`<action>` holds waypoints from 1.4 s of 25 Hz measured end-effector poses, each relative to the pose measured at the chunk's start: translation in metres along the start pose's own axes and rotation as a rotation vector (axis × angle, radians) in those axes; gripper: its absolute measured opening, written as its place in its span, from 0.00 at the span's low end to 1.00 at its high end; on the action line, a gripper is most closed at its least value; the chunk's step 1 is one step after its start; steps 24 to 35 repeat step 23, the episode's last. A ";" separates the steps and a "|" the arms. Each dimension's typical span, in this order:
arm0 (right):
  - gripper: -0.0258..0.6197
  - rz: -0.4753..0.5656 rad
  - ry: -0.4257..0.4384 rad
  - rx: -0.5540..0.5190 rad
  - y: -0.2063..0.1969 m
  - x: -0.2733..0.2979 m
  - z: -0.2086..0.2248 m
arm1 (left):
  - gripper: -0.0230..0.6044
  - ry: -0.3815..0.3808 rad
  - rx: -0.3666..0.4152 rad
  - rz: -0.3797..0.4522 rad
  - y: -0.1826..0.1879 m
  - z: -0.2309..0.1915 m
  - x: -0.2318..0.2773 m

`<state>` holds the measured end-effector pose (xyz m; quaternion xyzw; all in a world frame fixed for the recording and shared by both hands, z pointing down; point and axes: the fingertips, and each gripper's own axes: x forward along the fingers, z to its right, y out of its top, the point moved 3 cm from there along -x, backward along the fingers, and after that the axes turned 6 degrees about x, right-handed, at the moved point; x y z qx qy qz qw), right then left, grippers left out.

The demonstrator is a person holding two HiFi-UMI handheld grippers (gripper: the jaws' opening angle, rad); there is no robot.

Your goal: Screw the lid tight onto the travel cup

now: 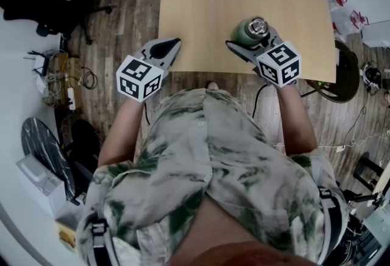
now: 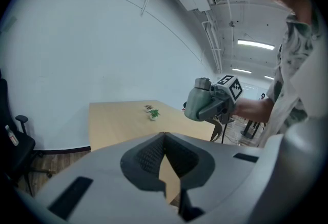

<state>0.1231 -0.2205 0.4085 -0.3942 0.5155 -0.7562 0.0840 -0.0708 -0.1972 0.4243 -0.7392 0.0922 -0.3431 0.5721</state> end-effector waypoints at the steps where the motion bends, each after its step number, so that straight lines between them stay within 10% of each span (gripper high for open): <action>1: 0.66 0.000 0.000 0.000 0.000 0.000 0.000 | 0.07 0.000 0.000 -0.001 0.000 0.000 0.000; 35: 0.66 -0.006 0.015 0.007 -0.006 0.001 0.016 | 0.07 0.004 -0.013 -0.025 0.000 0.004 0.013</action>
